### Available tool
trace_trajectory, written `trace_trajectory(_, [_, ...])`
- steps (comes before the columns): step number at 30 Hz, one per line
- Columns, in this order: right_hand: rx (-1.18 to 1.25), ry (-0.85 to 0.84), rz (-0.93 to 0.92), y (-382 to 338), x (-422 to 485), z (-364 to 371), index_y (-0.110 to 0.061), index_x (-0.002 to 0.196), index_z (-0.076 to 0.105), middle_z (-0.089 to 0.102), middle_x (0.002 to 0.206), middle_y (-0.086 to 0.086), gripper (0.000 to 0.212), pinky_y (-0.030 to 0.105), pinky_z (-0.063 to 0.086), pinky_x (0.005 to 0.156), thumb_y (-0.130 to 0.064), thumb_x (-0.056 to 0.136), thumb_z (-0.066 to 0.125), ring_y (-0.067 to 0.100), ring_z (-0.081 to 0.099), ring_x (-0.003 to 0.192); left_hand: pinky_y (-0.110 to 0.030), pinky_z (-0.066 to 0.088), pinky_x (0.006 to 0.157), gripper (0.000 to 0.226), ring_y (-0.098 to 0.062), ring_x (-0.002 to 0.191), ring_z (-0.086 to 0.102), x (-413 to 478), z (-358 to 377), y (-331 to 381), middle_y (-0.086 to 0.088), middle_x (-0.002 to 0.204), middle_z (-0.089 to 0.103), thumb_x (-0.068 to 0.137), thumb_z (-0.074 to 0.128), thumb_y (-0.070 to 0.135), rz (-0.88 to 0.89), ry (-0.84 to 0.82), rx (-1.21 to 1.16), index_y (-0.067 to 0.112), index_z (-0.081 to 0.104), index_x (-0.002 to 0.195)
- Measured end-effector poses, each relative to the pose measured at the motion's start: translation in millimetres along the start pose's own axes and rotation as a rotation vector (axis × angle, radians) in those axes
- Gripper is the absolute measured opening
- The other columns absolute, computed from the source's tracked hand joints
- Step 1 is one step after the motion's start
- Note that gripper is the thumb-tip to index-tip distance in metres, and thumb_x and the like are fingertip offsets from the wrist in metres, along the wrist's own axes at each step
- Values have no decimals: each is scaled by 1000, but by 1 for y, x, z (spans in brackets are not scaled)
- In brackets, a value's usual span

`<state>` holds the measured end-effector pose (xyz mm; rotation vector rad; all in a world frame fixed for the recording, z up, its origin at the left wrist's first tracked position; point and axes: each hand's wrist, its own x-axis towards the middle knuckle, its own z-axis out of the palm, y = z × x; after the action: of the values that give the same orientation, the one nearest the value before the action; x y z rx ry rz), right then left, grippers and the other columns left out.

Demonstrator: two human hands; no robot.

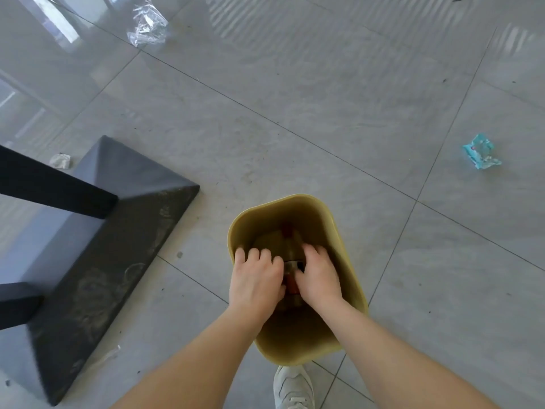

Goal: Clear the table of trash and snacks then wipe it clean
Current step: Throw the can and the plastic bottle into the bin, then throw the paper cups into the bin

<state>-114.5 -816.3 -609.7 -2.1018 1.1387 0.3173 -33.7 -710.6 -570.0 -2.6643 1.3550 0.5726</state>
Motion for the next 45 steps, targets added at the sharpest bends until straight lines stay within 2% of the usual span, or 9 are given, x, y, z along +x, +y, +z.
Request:
trace_trajectory(4, [-14,-7,-34,-4,-11,-13,-23,139,46,51,132,1,49,35,49,98,-28,93,63,23,54,117,-57,17,117,30,-31,122,46,-11,-9,-8,-5,122,59,94,48,39,30,74,-22,23,57,118])
trace_trajectory(6, [-29,-14,-55,-9,-15,-21,-23,141,44,49,135,0,51,35,47,101,-30,94,62,22,52,120,-58,13,118,41,-37,138,33,-15,-19,-12,-11,139,51,96,45,38,28,68,-17,21,50,133])
trace_trajectory(9, [-56,-27,-91,-20,-25,-34,-24,146,40,46,141,-1,54,35,46,104,-32,96,60,20,48,125,-57,7,119,51,-38,146,18,-24,-36,-15,-15,152,37,97,42,38,35,70,2,20,39,145])
trace_trajectory(17, [-195,-19,-223,-61,-63,-85,-26,151,29,43,142,-2,63,32,45,101,-37,95,57,19,46,122,-58,2,119,62,-36,148,7,-58,-96,-19,-15,158,24,96,35,47,-36,73,-18,19,26,150])
trace_trajectory(22, [-297,-30,-295,-96,-103,-129,-28,152,23,37,146,-2,66,35,43,105,-42,95,53,21,41,125,-60,8,118,63,-38,147,13,-93,-154,-19,-15,156,29,95,32,53,-92,113,-43,20,29,149])
trace_trajectory(30, [-387,47,-449,-182,-202,-226,-26,148,28,37,150,3,62,40,40,108,-45,95,53,25,38,132,-59,5,118,63,-35,148,8,-188,-275,-30,-13,157,26,95,31,56,-152,194,-63,23,26,149])
trace_trajectory(33, [-410,93,-541,-219,-243,-256,-24,145,34,44,144,4,61,38,44,103,-46,93,57,24,44,126,-59,5,118,64,-33,149,4,-232,-320,-31,-11,160,22,95,29,59,-223,271,-101,26,23,150])
trace_trajectory(39, [-421,92,-731,-293,-312,-281,-26,146,32,44,141,1,66,32,46,94,-44,90,63,21,44,123,-59,15,117,66,-34,148,12,-330,-371,-51,-14,156,30,93,33,55,-389,367,-98,20,28,149])
trace_trajectory(45, [-442,36,-973,-364,-360,-275,-21,146,35,46,140,3,65,35,47,100,-43,91,62,22,45,125,-60,19,115,67,-38,144,22,-404,-399,-95,-18,148,39,90,31,53,-577,412,-89,14,39,144])
